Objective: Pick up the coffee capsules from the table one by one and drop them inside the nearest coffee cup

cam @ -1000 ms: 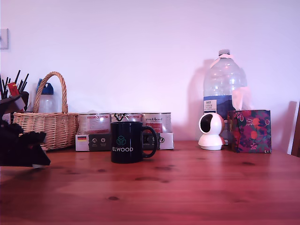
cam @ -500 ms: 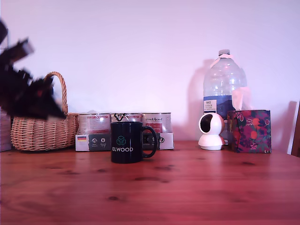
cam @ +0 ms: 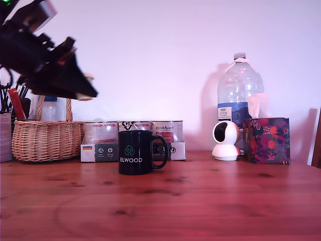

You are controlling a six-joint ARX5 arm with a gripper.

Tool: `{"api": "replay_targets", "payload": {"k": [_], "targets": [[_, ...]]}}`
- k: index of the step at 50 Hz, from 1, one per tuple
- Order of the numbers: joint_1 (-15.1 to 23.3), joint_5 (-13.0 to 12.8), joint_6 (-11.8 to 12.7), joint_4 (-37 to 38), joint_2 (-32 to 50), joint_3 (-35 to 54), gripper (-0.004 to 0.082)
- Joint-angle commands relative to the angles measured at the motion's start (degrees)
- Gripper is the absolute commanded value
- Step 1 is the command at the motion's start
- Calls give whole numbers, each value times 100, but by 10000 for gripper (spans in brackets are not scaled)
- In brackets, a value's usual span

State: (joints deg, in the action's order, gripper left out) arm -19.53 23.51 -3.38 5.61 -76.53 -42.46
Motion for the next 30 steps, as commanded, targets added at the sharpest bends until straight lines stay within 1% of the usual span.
{"api": "replay_targets", "payload": {"k": [1,8,15,17,21,23,30], "targets": [[-11,-26,-9,35,9,98,142],[-9,-149,-11,42,11,96,142],[-9,-203,-9,37,11,96,142],[-9,-240,4,35,11,96,142],[-9,-393,57,11,11,94,142],[-9,-455,79,-68,11,70,143],[-15,-566,48,-739,-46,-188,145]]}}
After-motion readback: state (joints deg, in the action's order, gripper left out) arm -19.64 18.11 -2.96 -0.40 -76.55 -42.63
